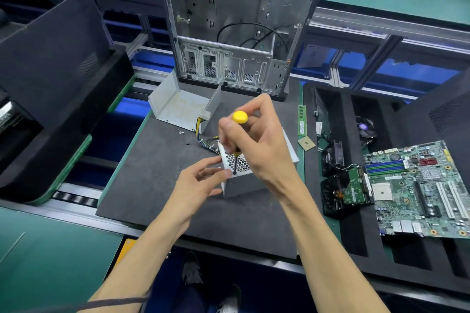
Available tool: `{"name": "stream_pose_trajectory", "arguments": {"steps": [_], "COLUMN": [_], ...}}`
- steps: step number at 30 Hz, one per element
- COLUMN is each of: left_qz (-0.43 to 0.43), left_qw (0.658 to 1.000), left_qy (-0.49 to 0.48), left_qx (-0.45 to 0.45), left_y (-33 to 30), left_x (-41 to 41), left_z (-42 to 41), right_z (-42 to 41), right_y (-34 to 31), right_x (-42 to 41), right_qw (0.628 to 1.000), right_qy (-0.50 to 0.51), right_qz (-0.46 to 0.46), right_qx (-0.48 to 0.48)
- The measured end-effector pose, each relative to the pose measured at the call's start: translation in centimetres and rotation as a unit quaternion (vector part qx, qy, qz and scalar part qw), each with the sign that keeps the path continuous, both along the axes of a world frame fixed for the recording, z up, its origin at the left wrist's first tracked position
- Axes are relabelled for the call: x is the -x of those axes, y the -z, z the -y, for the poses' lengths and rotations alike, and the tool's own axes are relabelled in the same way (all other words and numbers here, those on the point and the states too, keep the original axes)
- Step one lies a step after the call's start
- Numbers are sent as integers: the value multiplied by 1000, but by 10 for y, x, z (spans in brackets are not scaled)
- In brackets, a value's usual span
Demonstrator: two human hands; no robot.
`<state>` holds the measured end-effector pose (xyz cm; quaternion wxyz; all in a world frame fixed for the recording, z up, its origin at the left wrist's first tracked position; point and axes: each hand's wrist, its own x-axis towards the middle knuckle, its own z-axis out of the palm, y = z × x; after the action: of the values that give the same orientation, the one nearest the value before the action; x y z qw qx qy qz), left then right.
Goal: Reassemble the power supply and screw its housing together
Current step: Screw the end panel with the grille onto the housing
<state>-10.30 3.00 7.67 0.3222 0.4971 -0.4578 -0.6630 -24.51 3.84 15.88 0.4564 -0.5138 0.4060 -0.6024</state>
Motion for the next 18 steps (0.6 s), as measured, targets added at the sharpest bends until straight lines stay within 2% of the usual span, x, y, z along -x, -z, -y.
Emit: {"name": "stream_pose_trajectory", "arguments": {"steps": [5, 10, 15, 18], "left_qz": [6, 6, 11, 13], "left_qw": [1000, 1000, 1000, 1000], "left_qy": [-6, -4, -5, -2], "left_qx": [-7, -4, -3, -2], "left_y": [0, 1, 1, 1], "left_x": [1, 0, 1, 1], "left_z": [1, 1, 2, 1], "right_z": [3, 2, 4, 0], "right_y": [-1, 1, 2, 4], "right_x": [3, 2, 5, 2], "right_qw": [999, 1000, 999, 1000], "right_qy": [-27, -9, -29, -23], "right_qz": [18, 6, 30, 17], "right_qx": [-25, 4, -27, 4]}}
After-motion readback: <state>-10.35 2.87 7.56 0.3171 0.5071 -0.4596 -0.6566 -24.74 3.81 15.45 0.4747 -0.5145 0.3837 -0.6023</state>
